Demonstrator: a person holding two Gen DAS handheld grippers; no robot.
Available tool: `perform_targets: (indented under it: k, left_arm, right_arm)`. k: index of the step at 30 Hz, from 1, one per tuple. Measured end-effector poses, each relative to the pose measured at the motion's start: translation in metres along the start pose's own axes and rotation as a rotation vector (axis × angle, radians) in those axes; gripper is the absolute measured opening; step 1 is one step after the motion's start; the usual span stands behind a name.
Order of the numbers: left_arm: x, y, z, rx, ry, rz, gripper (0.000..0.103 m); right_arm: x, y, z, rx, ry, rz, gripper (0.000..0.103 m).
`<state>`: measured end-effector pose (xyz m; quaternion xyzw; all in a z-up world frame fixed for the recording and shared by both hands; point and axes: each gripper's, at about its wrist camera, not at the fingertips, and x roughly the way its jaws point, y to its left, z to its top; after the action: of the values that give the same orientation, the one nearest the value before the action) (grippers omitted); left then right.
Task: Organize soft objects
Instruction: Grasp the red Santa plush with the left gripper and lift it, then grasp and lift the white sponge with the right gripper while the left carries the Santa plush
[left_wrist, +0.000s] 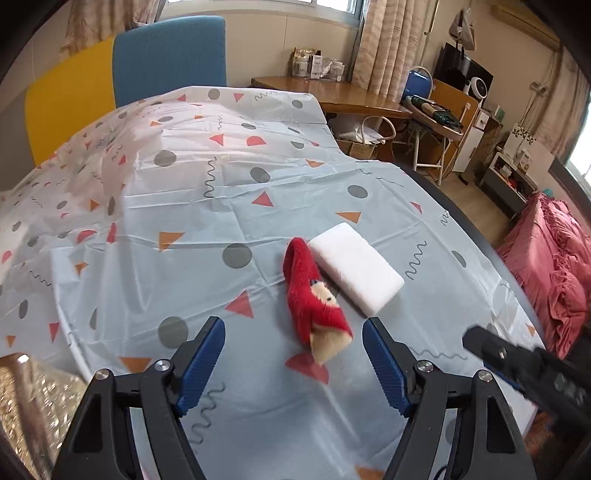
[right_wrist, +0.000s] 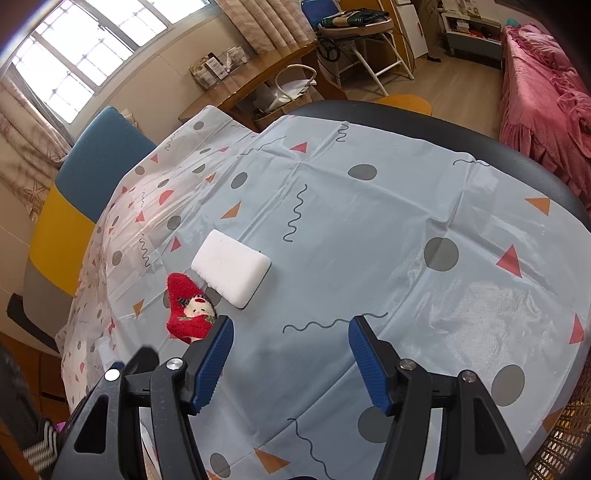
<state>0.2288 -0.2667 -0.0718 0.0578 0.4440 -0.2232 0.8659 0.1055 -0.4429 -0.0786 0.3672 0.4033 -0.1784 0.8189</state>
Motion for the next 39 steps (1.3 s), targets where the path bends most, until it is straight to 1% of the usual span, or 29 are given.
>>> perform_targets:
  k: [3,5,6,7,9,12,15,19,24,25,27,30,32,35,39]
  left_arm:
    - [0.023,-0.007,0.007,-0.002,0.043,0.003,0.077]
    - [0.039,-0.011,0.011,-0.003,0.066,0.019,0.073]
    - [0.048,-0.012,0.013,0.002,0.082,0.023,0.066]
    - [0.058,-0.013,0.014,0.003,0.109,0.027,0.050]
    - [0.074,-0.012,0.010,-0.015,0.175,-0.003,0.033]
    - [0.063,-0.005,0.002,-0.027,0.139,-0.003,0.022]
    - [0.047,0.002,-0.015,-0.007,0.120,0.039,0.021]
    - [0.021,0.010,-0.043,0.026,0.080,0.062,0.020]
    - [-0.014,0.021,-0.067,0.017,0.051,0.051,0.020]
    - [-0.022,0.022,-0.070,0.025,0.037,0.053,0.020]
    - [-0.034,0.021,-0.073,0.043,0.010,0.054,0.020]
    - [-0.053,0.020,-0.075,0.055,-0.020,0.046,0.020]
    - [-0.063,0.018,-0.075,0.064,-0.041,0.045,0.020]
    - [-0.077,0.017,-0.074,0.068,-0.066,0.040,0.020]
    - [-0.093,0.015,-0.075,0.090,-0.097,0.039,0.020]
  right_arm:
    - [0.000,-0.001,-0.001,0.010,0.002,0.006,0.066]
    - [-0.001,-0.001,-0.001,0.008,0.002,0.008,0.066]
    - [0.000,-0.001,-0.001,0.009,0.001,0.007,0.066]
    - [0.000,0.000,-0.001,0.007,0.001,0.003,0.066]
    - [0.002,0.001,-0.003,-0.001,0.009,0.002,0.066]
    - [0.005,0.002,-0.004,-0.017,0.023,-0.003,0.066]
    - [0.007,0.004,-0.004,-0.029,0.024,-0.008,0.066]
    - [0.011,0.010,-0.006,-0.076,0.037,-0.032,0.066]
    - [0.027,0.023,-0.013,-0.172,0.108,-0.070,0.066]
    - [0.029,0.027,-0.013,-0.200,0.120,-0.077,0.066]
    - [0.033,0.041,-0.013,-0.294,0.129,-0.088,0.066]
    - [0.043,0.063,-0.003,-0.465,0.097,-0.106,0.066]
    - [0.055,0.074,0.005,-0.556,0.092,-0.116,0.069]
    - [0.077,0.085,0.016,-0.647,0.111,-0.151,0.071]
    - [0.098,0.096,0.025,-0.708,0.108,-0.185,0.072]
